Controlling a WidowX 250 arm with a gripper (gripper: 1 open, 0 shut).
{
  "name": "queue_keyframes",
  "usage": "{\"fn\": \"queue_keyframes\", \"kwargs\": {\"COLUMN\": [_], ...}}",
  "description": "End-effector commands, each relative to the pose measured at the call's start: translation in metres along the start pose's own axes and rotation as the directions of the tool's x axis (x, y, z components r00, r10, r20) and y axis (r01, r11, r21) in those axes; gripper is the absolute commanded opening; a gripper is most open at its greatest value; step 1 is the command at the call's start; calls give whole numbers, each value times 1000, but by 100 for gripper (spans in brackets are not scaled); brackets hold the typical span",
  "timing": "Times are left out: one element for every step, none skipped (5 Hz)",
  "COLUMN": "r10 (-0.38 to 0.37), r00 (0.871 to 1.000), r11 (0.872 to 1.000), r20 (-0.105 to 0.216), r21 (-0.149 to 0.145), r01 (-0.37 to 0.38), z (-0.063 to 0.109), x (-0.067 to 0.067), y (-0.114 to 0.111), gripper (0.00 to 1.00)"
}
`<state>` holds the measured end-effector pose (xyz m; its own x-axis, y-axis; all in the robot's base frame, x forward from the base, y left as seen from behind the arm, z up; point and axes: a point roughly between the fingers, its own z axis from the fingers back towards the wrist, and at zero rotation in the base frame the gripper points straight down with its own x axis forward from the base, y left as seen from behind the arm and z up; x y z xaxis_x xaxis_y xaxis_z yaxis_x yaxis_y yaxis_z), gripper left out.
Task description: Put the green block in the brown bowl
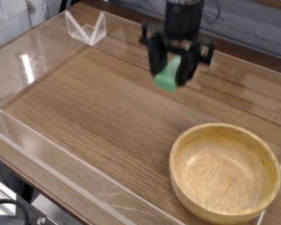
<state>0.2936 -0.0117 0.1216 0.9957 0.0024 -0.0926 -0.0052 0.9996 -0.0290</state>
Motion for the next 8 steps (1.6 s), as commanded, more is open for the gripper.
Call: {"fn": "queue_keyframes", "kwargs": {"r10": [-17,-27,-36,-44,-48,-46,-92,-131], "r00": [996,994,993,992,990,989,986,982], "r11": [1000,1000,999,999,999,999,996,991], "r20": [93,104,112,117,134,142,137,133], "r21": [5,9,11,17,20,22,13,3], "r01": [16,26,35,43,46,43,91,132], "z": [34,16,2,-9,-12,-17,-12,-20], "x": [-11,-14,-15,-17,-15,-12,-36,-56], "y": [-14,-22,-28,-33,-32,-28,-52,-94], "gripper": [0,0,0,0,0,0,0,0]}}
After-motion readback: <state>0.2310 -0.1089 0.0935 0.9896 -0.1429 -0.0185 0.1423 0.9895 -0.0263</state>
